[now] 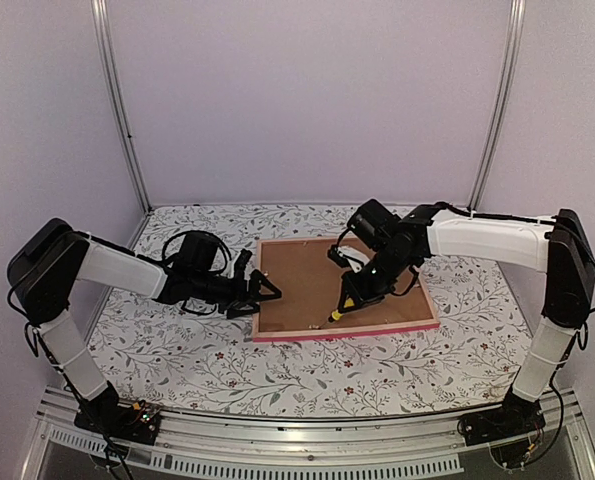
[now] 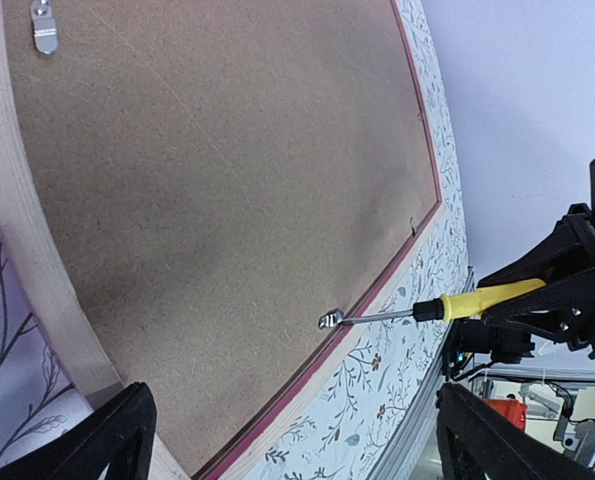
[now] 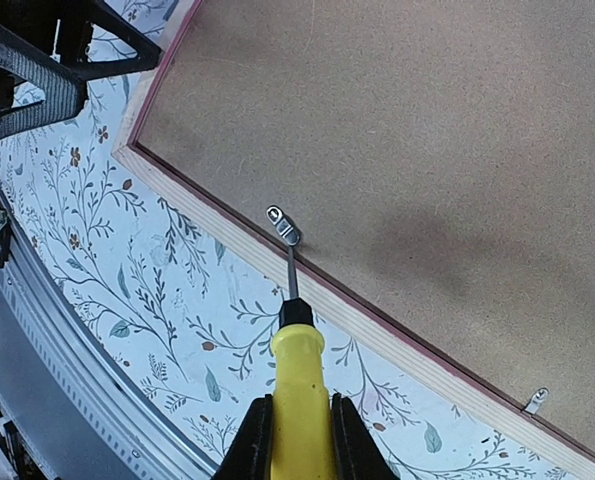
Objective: Take the photo out of the frame
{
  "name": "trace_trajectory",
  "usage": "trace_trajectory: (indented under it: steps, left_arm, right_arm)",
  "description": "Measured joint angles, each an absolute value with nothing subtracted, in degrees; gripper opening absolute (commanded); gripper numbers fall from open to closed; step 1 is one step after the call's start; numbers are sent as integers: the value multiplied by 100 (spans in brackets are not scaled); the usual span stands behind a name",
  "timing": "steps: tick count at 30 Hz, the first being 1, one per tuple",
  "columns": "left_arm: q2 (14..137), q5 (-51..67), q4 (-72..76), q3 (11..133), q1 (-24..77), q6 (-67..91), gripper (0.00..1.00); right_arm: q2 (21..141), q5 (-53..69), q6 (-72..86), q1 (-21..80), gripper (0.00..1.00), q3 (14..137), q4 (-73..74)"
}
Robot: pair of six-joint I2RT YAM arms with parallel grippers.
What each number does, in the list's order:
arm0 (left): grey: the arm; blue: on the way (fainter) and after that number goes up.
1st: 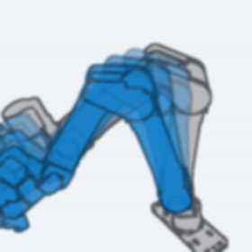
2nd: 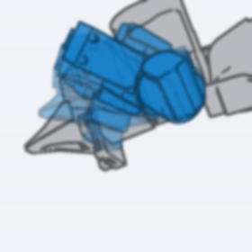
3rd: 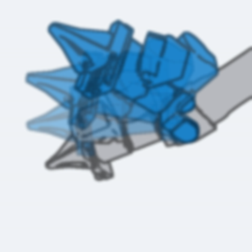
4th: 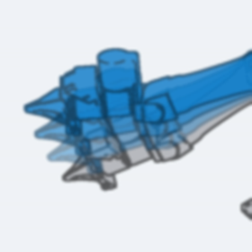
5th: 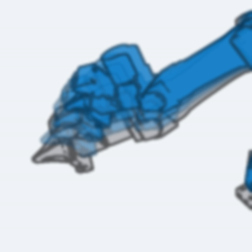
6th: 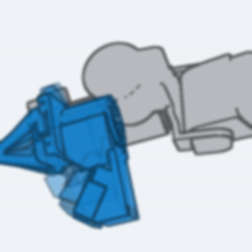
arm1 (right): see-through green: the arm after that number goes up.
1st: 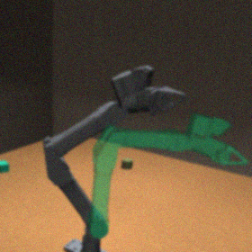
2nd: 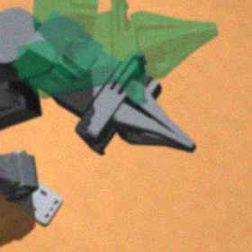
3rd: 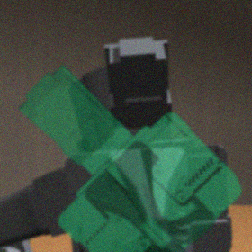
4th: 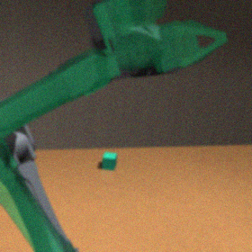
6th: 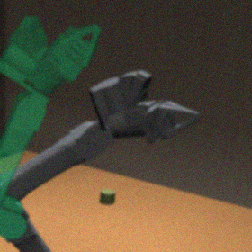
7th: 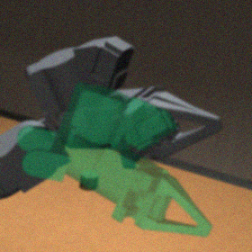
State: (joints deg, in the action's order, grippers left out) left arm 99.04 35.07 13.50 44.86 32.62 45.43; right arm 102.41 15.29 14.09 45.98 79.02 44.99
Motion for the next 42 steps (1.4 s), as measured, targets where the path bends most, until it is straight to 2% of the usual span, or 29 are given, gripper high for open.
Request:
trace_trajectory:
  steps: [21, 42]
  left_arm:
    - [9767, 3494, 871, 4812, 3256, 4154, 99]
    - [10274, 3712, 596, 5352, 3542, 4005, 99]
  right_arm:
    - [9629, 617, 1433, 3898, 0, 7631, 5162]
    - [9067, 567, 1382, 3570, 0, 7183, 5721]
